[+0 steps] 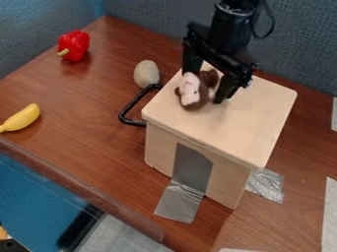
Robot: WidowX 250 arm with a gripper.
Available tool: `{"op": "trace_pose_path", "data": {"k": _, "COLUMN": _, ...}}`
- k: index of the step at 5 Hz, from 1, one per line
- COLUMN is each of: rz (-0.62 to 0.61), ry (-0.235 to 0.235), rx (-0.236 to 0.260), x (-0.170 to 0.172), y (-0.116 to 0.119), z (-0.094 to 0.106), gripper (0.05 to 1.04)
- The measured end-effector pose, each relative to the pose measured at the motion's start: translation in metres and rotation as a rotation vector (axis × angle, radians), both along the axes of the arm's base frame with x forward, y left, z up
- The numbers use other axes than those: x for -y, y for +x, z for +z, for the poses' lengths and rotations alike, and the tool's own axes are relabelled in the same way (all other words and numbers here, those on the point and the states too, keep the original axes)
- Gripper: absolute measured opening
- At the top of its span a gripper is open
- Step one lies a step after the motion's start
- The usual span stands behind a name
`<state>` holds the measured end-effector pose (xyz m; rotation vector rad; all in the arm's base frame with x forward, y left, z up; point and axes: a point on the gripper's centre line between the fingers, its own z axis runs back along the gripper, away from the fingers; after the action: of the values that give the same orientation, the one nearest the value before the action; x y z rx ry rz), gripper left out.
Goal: Moved the monkey to the right side of the banana
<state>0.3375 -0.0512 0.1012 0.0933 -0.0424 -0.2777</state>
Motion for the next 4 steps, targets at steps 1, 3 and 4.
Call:
{"op": "trace_pose_path", "data": {"k": 1, "rz": -0.006, "ry": -0.005, "rx": 0.002, "x": 0.003, "y": -0.004, "z": -0.002, "gripper": 0.697}}
{"op": "trace_pose_path", "data": {"k": 3, "rz": 0.011, "ry": -0.019, "rx": 0.001, "x": -0.015, "y": -0.009, "z": 0.001, "gripper": 0.206}}
{"op": "trace_pose_path", "data": {"k": 4, "rz": 0.034, "ry": -0.017, "rx": 0.017, "x": -0.048, "y": -0.019, "z": 0.008, "gripper": 0.120}}
